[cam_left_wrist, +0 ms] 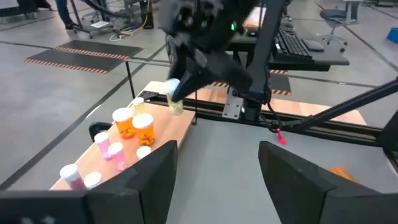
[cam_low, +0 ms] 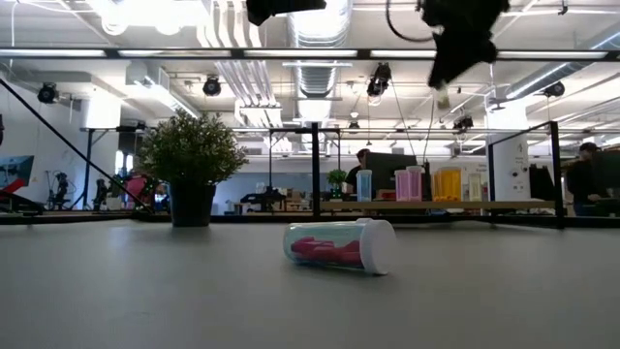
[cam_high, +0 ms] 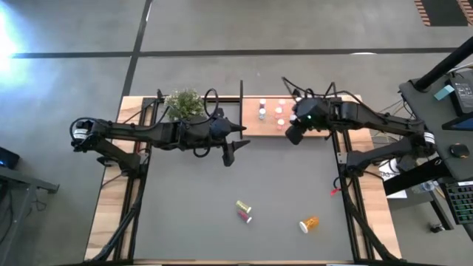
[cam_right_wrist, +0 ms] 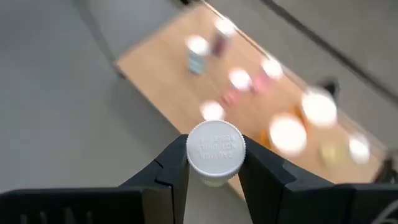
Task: Pick and place medicine bottles onto shelf by color
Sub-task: Put the left yellow pill bottle on the shelf aligned with the other yellow pill bottle
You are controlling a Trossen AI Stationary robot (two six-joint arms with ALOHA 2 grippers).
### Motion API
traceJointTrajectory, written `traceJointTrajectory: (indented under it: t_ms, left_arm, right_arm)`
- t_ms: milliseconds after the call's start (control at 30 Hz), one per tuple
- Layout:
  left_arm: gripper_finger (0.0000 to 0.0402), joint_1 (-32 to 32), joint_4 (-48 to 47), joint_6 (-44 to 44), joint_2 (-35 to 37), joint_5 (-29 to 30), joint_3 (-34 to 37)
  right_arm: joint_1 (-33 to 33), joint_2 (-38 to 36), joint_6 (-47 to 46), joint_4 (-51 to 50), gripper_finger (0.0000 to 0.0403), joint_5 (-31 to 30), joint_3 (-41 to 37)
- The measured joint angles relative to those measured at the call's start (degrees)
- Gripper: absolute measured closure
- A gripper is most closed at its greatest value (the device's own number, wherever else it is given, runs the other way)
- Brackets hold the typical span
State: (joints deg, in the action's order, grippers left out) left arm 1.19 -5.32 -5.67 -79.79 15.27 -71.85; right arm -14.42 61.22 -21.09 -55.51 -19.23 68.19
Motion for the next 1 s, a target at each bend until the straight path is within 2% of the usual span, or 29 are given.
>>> traceJointTrajectory:
  t_ms: [233, 500, 767, 900, 1000]
  left_arm:
    - [0.0191, -0.07, 0.02, -1.52, 0.00, 1.59, 0.11]
    - [0.0191, -0.07, 0.06, -1.53, 0.00, 1.62, 0.15]
    - [0.0191, -0.07, 0.02, -1.51, 0.00, 1.59, 0.26]
    - [0.0191, -0.07, -0.01, -1.51, 0.00, 1.59, 0.26]
    - [0.0191, -0.07, -0.05, -1.51, 0.00, 1.59, 0.26]
  right_arm:
    - [-0.26, -4.49, -22.79, 0.45, 0.0292, -9.55, -12.97]
    - [-0.26, -4.94, -39.63, 1.60, 0.0292, -20.97, -21.48]
    - [-0.26, -4.49, -43.93, 11.07, 0.0291, -24.48, -27.99]
    - [-0.26, -4.05, -46.96, 11.38, 0.0291, -28.55, -29.90]
    - [-0.26, -4.05, -49.16, 11.41, 0.0291, -28.87, -31.09]
